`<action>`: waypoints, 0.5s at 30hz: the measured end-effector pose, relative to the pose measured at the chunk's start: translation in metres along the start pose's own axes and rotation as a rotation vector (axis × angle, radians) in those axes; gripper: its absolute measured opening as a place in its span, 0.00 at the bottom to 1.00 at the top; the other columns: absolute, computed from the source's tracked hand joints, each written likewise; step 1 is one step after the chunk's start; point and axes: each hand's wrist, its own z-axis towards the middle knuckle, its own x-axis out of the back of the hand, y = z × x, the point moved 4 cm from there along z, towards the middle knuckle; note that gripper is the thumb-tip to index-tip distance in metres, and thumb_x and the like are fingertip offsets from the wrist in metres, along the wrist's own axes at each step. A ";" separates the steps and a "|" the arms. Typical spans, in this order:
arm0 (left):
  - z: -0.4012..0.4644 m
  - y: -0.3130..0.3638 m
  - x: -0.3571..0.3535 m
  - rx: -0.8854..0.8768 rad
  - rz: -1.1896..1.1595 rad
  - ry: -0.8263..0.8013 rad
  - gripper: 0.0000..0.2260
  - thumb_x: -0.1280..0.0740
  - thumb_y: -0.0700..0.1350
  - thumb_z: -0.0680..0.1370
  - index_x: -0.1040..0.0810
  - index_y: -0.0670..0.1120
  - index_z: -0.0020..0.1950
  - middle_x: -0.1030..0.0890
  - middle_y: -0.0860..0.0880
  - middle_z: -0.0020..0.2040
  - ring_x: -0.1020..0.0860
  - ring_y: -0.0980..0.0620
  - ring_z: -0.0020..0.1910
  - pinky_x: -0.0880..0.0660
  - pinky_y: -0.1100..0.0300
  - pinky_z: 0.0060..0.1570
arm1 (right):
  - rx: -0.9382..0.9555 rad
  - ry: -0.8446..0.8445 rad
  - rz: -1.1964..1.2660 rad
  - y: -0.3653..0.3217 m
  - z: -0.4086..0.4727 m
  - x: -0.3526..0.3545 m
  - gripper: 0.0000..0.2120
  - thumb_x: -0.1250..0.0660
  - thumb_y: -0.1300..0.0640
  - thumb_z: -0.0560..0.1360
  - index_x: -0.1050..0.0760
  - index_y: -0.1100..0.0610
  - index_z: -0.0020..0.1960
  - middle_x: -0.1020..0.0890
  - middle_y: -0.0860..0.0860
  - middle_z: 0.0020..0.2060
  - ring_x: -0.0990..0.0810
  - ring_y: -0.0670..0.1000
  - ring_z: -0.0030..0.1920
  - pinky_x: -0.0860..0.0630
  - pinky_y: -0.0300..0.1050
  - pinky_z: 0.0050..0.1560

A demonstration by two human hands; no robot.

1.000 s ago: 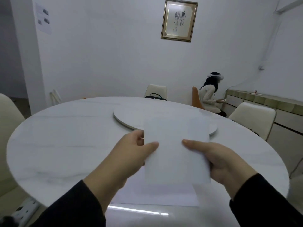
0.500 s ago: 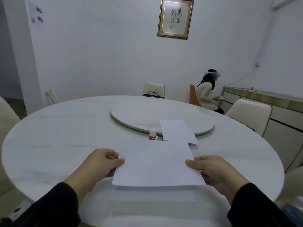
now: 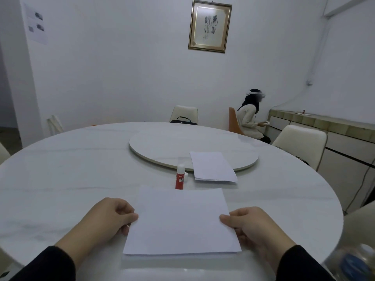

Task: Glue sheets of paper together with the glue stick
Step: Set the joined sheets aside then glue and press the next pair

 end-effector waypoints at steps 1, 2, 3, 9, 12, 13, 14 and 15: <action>0.001 -0.001 0.000 -0.004 0.014 0.002 0.05 0.30 0.43 0.74 0.20 0.44 0.38 0.19 0.49 0.25 0.26 0.54 0.25 0.32 0.64 0.29 | 0.002 0.004 -0.010 0.000 0.001 0.000 0.09 0.26 0.63 0.69 0.21 0.68 0.44 0.14 0.61 0.35 0.19 0.56 0.29 0.25 0.41 0.28; 0.001 -0.001 -0.001 -0.010 0.030 0.004 0.05 0.30 0.43 0.74 0.20 0.44 0.38 0.19 0.49 0.25 0.26 0.54 0.26 0.32 0.64 0.29 | 0.002 0.010 -0.017 0.001 0.001 0.000 0.09 0.25 0.62 0.69 0.21 0.68 0.44 0.14 0.61 0.35 0.18 0.56 0.30 0.25 0.41 0.29; 0.002 -0.001 -0.002 -0.014 0.044 0.006 0.05 0.30 0.43 0.74 0.20 0.44 0.38 0.19 0.48 0.25 0.25 0.54 0.26 0.31 0.64 0.28 | 0.001 0.017 -0.026 0.001 0.002 0.000 0.11 0.25 0.62 0.69 0.21 0.69 0.45 0.14 0.61 0.35 0.18 0.56 0.31 0.24 0.42 0.30; 0.006 -0.004 -0.005 -0.053 0.105 0.041 0.06 0.29 0.42 0.73 0.20 0.44 0.36 0.20 0.49 0.26 0.25 0.54 0.25 0.32 0.65 0.28 | 0.006 0.054 -0.081 0.002 0.004 -0.002 0.14 0.25 0.62 0.69 0.22 0.71 0.47 0.14 0.62 0.38 0.18 0.56 0.31 0.23 0.41 0.30; 0.009 -0.007 -0.007 -0.068 0.148 0.046 0.07 0.28 0.44 0.72 0.21 0.47 0.35 0.21 0.51 0.28 0.25 0.55 0.28 0.33 0.64 0.31 | 0.011 0.074 -0.114 0.003 0.004 -0.002 0.12 0.25 0.60 0.68 0.21 0.69 0.44 0.15 0.65 0.41 0.19 0.57 0.33 0.23 0.45 0.35; 0.011 -0.007 -0.007 -0.073 0.165 0.048 0.07 0.28 0.45 0.72 0.21 0.48 0.34 0.21 0.52 0.29 0.25 0.56 0.29 0.33 0.64 0.31 | 0.014 0.078 -0.121 0.003 0.004 -0.003 0.10 0.25 0.60 0.68 0.21 0.67 0.43 0.15 0.66 0.42 0.19 0.57 0.34 0.24 0.46 0.36; 0.012 -0.008 -0.007 -0.078 0.177 0.049 0.07 0.28 0.45 0.72 0.21 0.49 0.34 0.22 0.53 0.29 0.26 0.56 0.30 0.33 0.65 0.31 | 0.018 0.083 -0.126 0.003 0.003 -0.003 0.09 0.25 0.60 0.68 0.21 0.65 0.41 0.15 0.66 0.42 0.20 0.56 0.34 0.25 0.46 0.36; 0.013 -0.009 -0.008 -0.082 0.185 0.048 0.08 0.28 0.45 0.72 0.21 0.49 0.34 0.22 0.53 0.30 0.25 0.56 0.31 0.34 0.65 0.32 | 0.021 0.087 -0.131 0.003 0.003 -0.003 0.08 0.25 0.60 0.68 0.22 0.63 0.39 0.16 0.66 0.42 0.20 0.56 0.33 0.25 0.46 0.35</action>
